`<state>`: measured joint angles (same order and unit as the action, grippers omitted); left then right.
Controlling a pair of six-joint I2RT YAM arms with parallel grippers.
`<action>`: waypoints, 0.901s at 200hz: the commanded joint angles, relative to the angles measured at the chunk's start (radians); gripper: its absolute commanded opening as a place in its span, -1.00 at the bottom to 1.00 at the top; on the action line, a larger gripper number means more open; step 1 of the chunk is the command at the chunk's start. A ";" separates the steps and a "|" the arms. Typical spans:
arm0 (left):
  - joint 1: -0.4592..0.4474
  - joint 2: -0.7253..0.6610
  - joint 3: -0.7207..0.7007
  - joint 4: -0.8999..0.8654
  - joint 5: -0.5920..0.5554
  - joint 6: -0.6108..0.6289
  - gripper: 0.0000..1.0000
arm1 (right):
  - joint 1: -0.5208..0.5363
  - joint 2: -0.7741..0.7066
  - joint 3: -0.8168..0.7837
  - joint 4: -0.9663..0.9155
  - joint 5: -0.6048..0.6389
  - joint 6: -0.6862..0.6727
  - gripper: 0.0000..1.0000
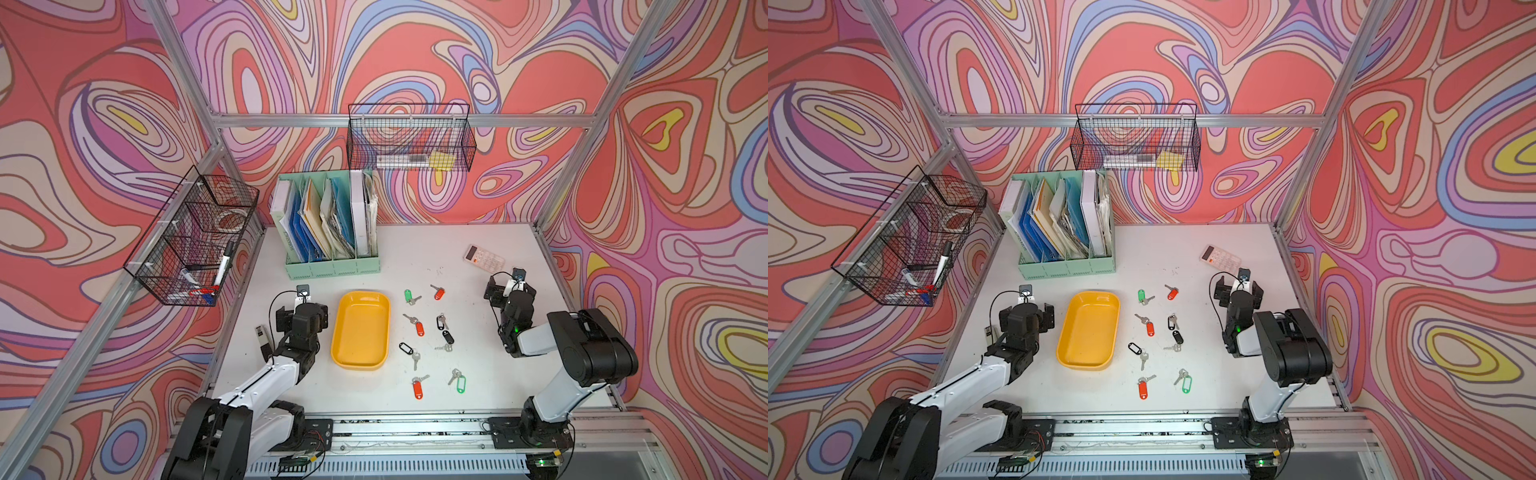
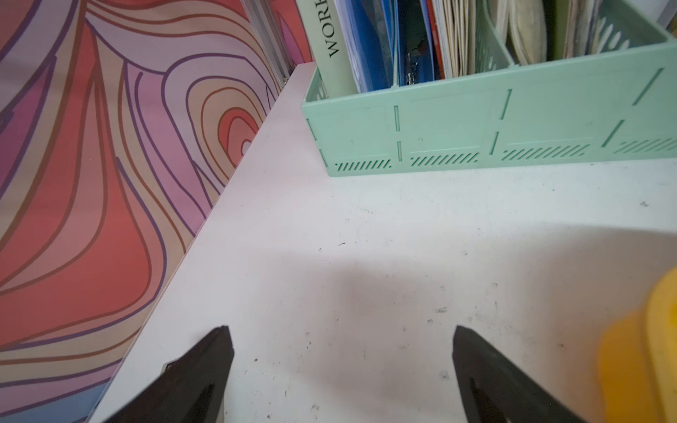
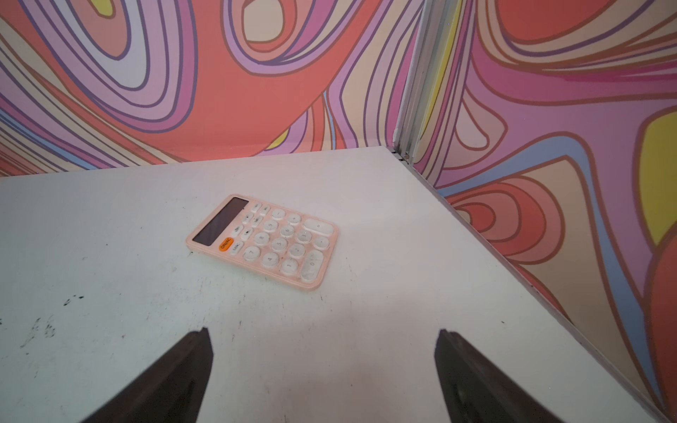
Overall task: Take the keys out of the storage box
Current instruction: Reset both arms
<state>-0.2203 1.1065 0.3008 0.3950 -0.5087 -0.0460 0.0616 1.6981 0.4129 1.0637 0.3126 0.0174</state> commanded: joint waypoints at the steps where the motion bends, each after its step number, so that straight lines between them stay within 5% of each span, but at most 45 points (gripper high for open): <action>1: 0.015 0.025 -0.027 0.159 0.055 0.063 0.98 | -0.022 0.002 0.043 -0.086 -0.064 0.036 0.97; 59: 0.056 0.212 -0.058 0.538 0.186 0.121 0.98 | -0.024 0.003 0.043 -0.078 -0.065 0.033 0.97; 97: 0.075 0.516 -0.101 0.971 0.250 0.140 0.98 | -0.025 0.003 0.042 -0.076 -0.065 0.032 0.97; 131: 0.098 0.480 -0.069 0.855 0.228 0.094 0.98 | -0.023 0.003 0.043 -0.077 -0.065 0.033 0.96; 150: 0.128 0.427 0.051 0.530 0.216 0.025 0.98 | -0.024 0.003 0.043 -0.077 -0.066 0.032 0.97; 180: 0.176 0.431 0.066 0.507 0.271 -0.006 0.98 | -0.024 0.003 0.043 -0.077 -0.064 0.033 0.97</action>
<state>-0.0681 1.5539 0.3641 0.9997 -0.2649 -0.0048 0.0422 1.6981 0.4500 0.9928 0.2512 0.0433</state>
